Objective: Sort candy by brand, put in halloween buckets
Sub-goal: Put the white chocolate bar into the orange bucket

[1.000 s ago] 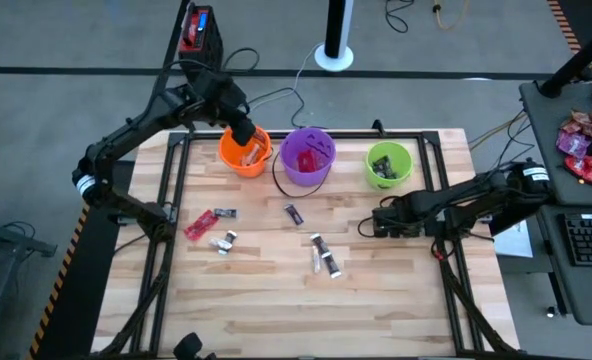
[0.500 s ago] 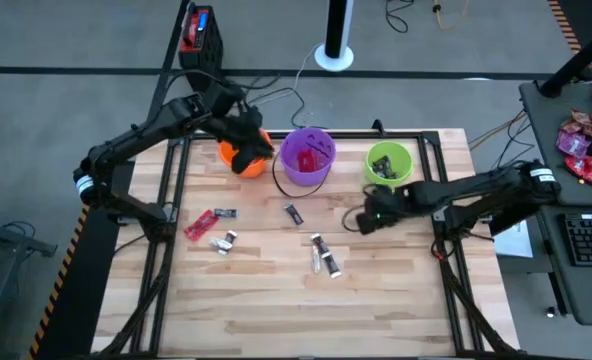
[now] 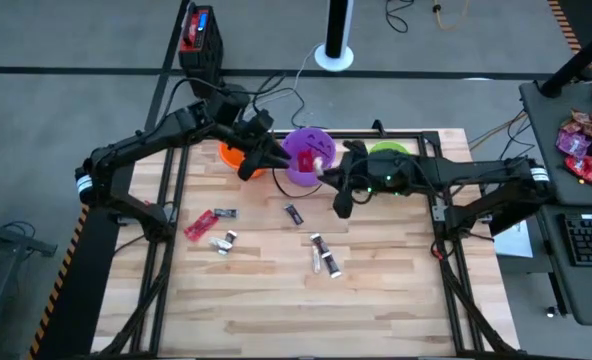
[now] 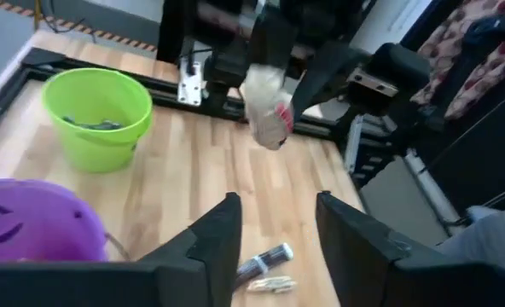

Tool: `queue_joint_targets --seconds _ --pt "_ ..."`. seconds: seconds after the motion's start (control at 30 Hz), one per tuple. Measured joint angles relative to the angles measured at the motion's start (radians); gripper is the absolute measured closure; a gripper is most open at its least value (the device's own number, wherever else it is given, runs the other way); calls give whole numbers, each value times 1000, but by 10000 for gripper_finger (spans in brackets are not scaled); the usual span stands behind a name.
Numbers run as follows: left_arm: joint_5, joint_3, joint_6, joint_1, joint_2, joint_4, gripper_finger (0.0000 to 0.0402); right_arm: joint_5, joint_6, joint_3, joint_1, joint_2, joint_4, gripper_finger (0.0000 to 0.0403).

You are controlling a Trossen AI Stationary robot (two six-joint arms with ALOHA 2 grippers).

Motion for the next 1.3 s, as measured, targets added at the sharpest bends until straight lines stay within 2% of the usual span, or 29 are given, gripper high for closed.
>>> queue_joint_targets --seconds 0.3,0.47,0.77,1.13,1.3 --pt "13 -1 -48 -77 7 176 187 5 -162 167 -14 99 -2 376" --pt "-92 -1 -95 -94 12 254 170 -9 -194 206 -15 141 2 376" --pt "-175 -1 -126 -93 12 246 170 -30 -240 211 -12 165 6 376" --pt "-180 -5 -97 -93 12 236 172 -21 -254 212 -20 167 19 376" --pt "-213 -5 -83 -92 12 235 213 -20 -260 212 -24 168 20 376"
